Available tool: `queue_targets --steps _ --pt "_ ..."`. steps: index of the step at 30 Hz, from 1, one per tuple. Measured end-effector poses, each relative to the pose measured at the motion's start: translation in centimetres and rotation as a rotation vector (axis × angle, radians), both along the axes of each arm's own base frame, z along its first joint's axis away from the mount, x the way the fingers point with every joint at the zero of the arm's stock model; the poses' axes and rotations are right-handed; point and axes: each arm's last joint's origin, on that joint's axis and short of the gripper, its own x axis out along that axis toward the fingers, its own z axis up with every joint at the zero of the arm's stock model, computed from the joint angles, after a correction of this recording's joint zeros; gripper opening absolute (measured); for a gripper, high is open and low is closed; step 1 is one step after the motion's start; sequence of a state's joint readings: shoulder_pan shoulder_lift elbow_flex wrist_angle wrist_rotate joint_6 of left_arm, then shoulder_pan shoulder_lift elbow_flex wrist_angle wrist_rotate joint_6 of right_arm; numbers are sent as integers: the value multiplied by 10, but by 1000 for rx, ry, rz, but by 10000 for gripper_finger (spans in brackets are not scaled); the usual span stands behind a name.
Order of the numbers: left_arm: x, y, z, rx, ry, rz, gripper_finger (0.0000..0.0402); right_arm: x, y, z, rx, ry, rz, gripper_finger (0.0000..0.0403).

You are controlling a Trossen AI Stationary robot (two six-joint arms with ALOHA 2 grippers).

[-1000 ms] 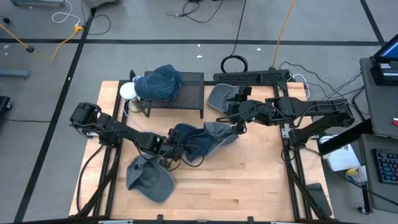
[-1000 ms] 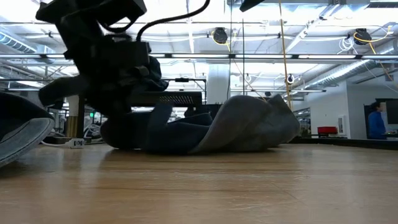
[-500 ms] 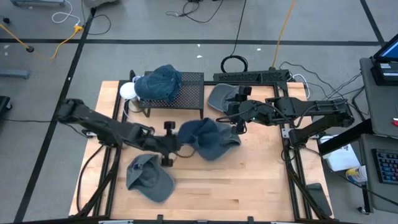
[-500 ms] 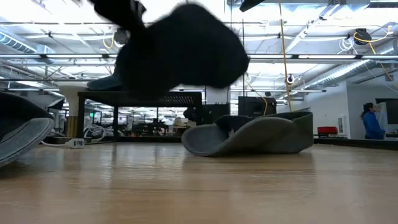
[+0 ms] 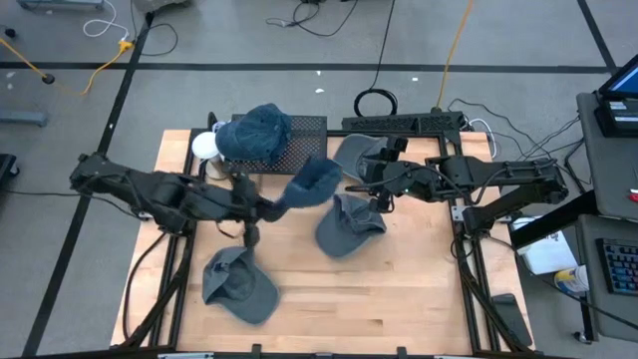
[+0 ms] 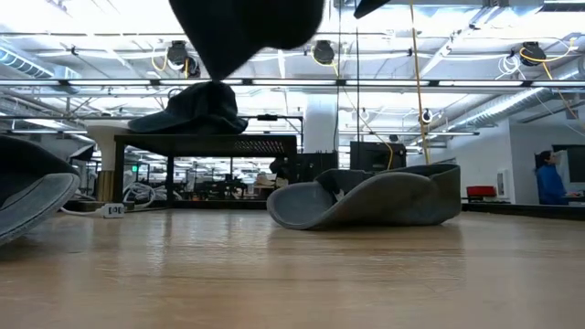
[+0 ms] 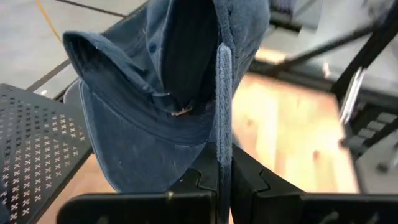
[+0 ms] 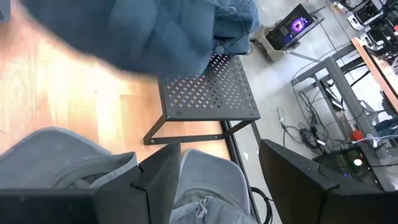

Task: Pick & Place hat
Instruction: Stack the blue cap on the other blue cap on the shelf

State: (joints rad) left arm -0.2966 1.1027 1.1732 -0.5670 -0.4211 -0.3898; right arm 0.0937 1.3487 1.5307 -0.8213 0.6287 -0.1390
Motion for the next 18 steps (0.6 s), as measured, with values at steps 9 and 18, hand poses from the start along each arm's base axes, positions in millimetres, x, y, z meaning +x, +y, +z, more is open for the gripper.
queue_targets --steps 9,18 --pt "-46 15 43 -65 -291 28 9 1 0 1 73 -68 -55 211" --pt "-100 30 85 -5 -628 -60 8 7 3 19 212 -302 7 265"
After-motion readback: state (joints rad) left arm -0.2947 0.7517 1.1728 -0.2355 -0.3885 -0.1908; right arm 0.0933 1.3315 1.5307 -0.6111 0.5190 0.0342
